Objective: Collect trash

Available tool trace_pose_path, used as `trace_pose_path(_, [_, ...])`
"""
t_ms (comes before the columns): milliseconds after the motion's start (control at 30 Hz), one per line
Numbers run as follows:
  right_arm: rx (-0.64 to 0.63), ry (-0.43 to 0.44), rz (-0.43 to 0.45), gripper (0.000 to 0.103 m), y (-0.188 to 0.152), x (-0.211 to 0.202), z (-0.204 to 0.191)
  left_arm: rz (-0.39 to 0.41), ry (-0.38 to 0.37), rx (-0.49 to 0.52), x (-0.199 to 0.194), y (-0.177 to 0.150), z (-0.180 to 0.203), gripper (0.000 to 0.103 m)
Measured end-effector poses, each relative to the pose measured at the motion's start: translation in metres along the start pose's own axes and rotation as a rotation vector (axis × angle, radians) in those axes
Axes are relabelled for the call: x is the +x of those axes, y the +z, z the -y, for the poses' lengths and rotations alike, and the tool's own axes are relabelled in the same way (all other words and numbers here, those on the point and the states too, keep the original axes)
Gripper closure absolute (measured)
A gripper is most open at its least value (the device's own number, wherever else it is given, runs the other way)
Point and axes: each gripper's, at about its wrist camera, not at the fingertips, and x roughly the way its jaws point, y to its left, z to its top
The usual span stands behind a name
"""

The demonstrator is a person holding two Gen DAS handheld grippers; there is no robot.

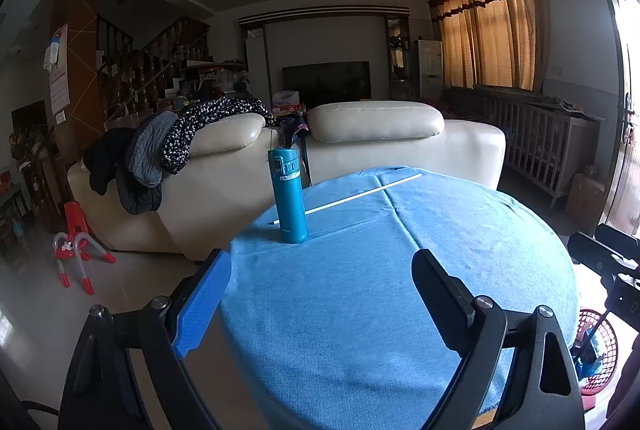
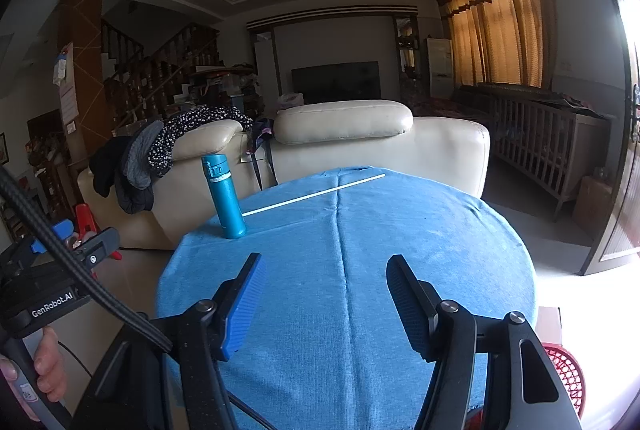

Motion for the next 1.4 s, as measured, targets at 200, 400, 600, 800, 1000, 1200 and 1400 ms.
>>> trace_pose_path(200, [-0.002, -0.001, 0.002, 0.037, 0.0002, 0.0000, -0.0010, 0.001, 0.002, -0.006, 0.0000, -0.0012, -0.0019, 0.011])
trace_pose_path(400, [-0.003, 0.000, 0.002, 0.037, 0.0006, 0.0000, -0.0018, 0.002, 0.000, -0.007, -0.0002, -0.0023, -0.0037, 0.011])
trace_pose_path(600, [-0.003, 0.001, 0.002, 0.037, 0.0008, 0.0000, -0.0020, 0.002, 0.003, -0.008, 0.0001, -0.0031, -0.0032, 0.011])
trace_pose_path(800, [-0.004, 0.001, 0.002, 0.037, 0.0011, -0.0004, -0.0026, 0.002, 0.002, -0.008, -0.0006, -0.0025, -0.0044, 0.011])
trace_pose_path(1000, [-0.003, 0.001, 0.002, 0.037, 0.0013, -0.0002, -0.0031, -0.001, 0.002, -0.009, 0.0001, -0.0029, -0.0043, 0.011])
trace_pose_path(1200, [0.003, 0.000, -0.001, 0.037, 0.0037, 0.0020, -0.0013, -0.005, 0.002, -0.008, 0.0008, -0.0020, -0.0048, 0.011])
trace_pose_path(1400, [0.015, -0.006, -0.007, 0.037, 0.0036, 0.0052, 0.0044, -0.014, -0.003, -0.005, 0.0043, -0.0005, -0.0014, 0.011])
